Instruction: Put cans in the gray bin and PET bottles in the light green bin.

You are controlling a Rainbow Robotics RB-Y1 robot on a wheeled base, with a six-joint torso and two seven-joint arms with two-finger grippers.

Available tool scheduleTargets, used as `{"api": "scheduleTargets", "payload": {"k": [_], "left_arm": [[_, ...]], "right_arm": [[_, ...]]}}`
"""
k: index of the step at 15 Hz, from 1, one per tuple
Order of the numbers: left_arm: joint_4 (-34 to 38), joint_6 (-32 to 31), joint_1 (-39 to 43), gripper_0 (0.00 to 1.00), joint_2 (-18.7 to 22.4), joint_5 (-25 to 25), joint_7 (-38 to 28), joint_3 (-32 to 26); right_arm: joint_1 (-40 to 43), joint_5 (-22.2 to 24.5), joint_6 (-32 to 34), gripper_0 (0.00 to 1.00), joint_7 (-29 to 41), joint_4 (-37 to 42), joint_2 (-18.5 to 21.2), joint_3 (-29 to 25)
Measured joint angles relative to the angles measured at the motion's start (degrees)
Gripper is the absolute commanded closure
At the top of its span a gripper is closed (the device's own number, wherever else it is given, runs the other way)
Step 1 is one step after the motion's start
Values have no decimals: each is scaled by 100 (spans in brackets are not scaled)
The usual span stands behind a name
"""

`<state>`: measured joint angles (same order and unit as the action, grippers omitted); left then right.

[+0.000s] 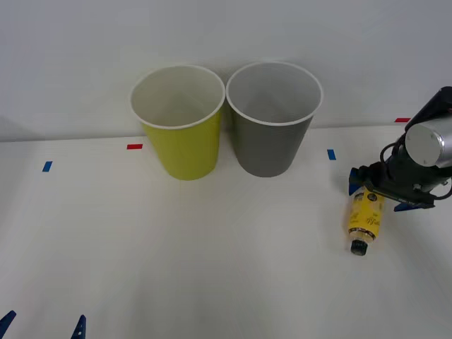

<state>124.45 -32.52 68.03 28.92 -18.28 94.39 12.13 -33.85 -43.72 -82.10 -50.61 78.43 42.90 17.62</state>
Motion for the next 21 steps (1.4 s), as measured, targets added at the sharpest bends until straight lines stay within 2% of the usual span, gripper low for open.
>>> {"api": "scheduleTargets", "payload": {"k": [6,8,9,18,21], "left_arm": [[0,0,0,0,0,0,0,0],[0,0,0,0,0,0,0,0],[0,0,0,0,0,0,0,0],[0,0,0,0,0,0,0,0],[0,0,0,0,0,0,0,0]], "right_arm": [[1,22,575,0,47,-520,-199,13],[-3,123,632,93,67,-533,-201,141],[-3,169,700,100,89,-534,-199,227],[-1,279,820,100,194,-533,-221,291],[44,394,751,100,105,-456,-347,16]]}}
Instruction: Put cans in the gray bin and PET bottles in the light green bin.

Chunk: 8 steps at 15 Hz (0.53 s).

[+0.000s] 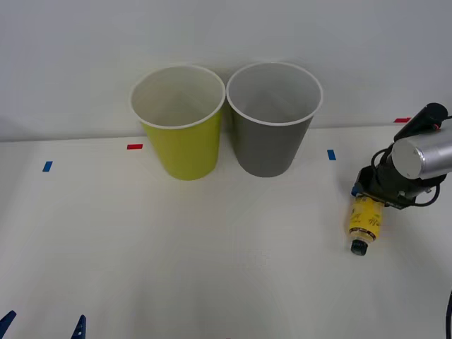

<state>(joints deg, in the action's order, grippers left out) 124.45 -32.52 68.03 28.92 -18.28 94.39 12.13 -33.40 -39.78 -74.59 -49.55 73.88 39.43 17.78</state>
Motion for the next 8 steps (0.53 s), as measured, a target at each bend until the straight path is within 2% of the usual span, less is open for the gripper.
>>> {"api": "scheduleTargets", "payload": {"k": [4,8], "left_arm": [[0,0,0,0,0,0,0,0],[0,0,0,0,0,0,0,0]], "right_arm": [[372,903,-845,100,-965,1075,-504,-1312],[777,1585,-931,100,-1958,2032,-1060,-2213]]}}
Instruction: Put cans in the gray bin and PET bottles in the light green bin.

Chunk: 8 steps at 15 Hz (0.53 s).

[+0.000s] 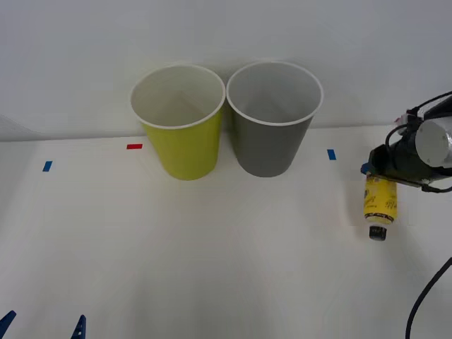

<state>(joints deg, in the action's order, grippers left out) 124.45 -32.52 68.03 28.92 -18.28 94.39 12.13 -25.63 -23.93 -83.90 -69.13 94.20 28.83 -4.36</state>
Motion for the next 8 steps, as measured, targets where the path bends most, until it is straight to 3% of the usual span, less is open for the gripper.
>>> {"api": "scheduleTargets", "payload": {"k": [4,8], "left_arm": [[0,0,0,0,0,0,0,0],[0,0,0,0,0,0,0,0]], "right_arm": [[747,710,-9,100,-636,1406,-504,-386],[1308,1034,-5,100,-995,2583,-830,-513]]}}
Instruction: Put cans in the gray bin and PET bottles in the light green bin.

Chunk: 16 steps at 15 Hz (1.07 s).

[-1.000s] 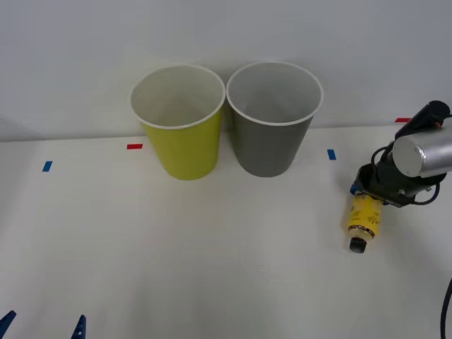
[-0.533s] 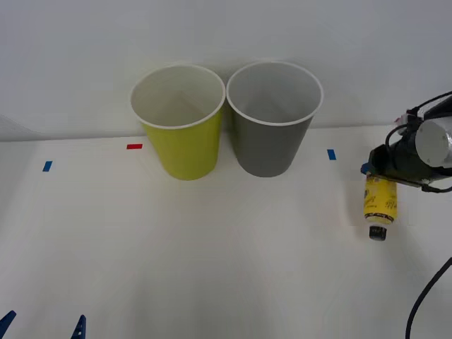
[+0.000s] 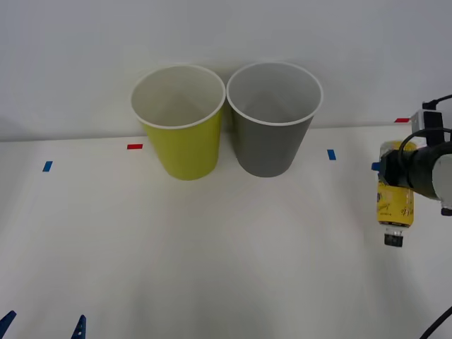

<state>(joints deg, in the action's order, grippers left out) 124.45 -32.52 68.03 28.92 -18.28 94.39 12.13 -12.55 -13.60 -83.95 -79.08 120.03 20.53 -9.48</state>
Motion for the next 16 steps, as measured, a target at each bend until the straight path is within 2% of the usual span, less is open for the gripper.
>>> {"api": "scheduleTargets", "payload": {"k": [4,7,11,16], "left_arm": [[0,0,0,0,0,0,0,0],[0,0,0,0,0,0,0,0],[0,0,0,0,0,0,0,0],[0,0,0,0,0,0,0,0]], "right_arm": [[241,131,0,100,-795,1036,-497,-235],[246,203,0,100,-865,1714,-734,-147],[155,193,116,100,-829,2311,-759,133],[103,225,1046,100,-791,2660,-776,766]]}}
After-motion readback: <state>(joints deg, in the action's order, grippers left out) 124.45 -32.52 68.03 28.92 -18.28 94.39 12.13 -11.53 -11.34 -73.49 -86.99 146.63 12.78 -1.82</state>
